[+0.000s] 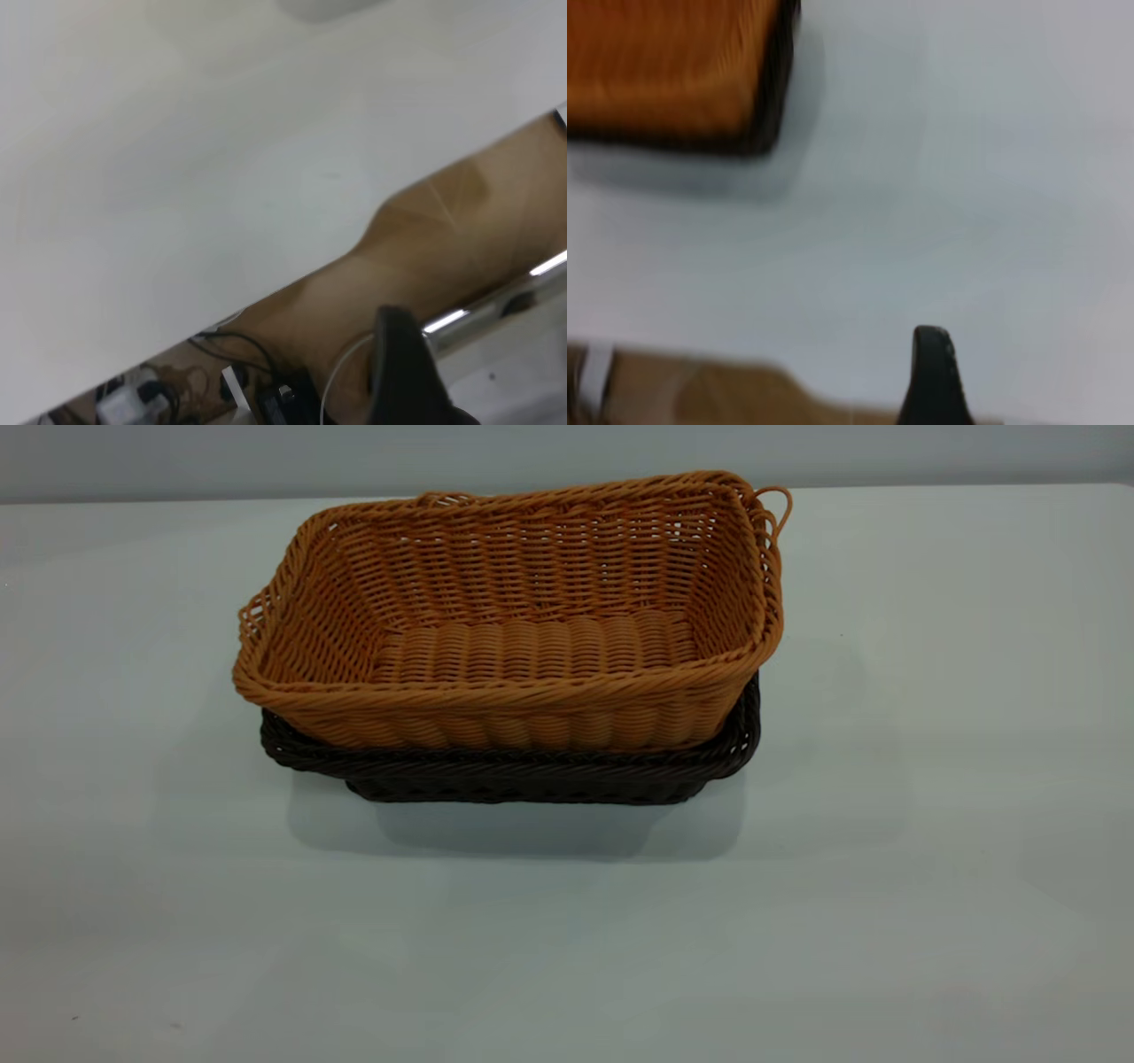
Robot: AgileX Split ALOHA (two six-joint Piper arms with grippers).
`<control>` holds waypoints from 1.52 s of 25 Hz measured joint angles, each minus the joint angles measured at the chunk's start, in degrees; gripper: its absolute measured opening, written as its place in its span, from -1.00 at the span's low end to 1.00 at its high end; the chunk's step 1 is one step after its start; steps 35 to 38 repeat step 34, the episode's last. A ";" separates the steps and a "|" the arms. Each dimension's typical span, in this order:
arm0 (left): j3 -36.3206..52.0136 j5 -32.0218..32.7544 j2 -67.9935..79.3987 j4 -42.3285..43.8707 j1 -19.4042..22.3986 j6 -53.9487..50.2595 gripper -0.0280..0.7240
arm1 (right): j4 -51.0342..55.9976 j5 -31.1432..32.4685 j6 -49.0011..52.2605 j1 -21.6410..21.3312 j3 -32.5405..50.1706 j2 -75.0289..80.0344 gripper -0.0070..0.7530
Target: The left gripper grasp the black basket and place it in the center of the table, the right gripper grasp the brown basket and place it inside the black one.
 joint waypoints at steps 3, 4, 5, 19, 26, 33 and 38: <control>0.05 0.07 -0.40 0.00 6.63 0.00 0.11 | 0.65 0.51 0.00 -2.11 0.00 -6.28 0.25; 0.05 0.07 -0.93 0.00 9.08 0.00 0.11 | 0.65 0.81 0.00 -3.06 -0.05 -6.60 0.25; 0.05 0.07 -1.69 0.05 11.06 0.00 0.11 | 0.79 0.87 0.00 -3.87 -0.05 -6.60 0.25; 0.00 1.73 -20.33 0.05 28.66 0.00 0.11 | 1.38 0.93 0.00 -4.87 -0.05 -6.60 0.24; 0.00 1.77 -20.39 0.18 29.14 0.00 0.11 | 1.76 0.93 0.00 -4.87 -0.05 -6.60 0.23; 0.00 1.91 -20.39 0.13 29.14 0.00 0.11 | 1.83 0.93 0.00 -4.87 -0.05 -6.60 0.23; 0.00 1.91 -20.39 0.13 29.14 0.00 0.11 | 1.83 0.93 0.00 -4.87 -0.05 -6.60 0.23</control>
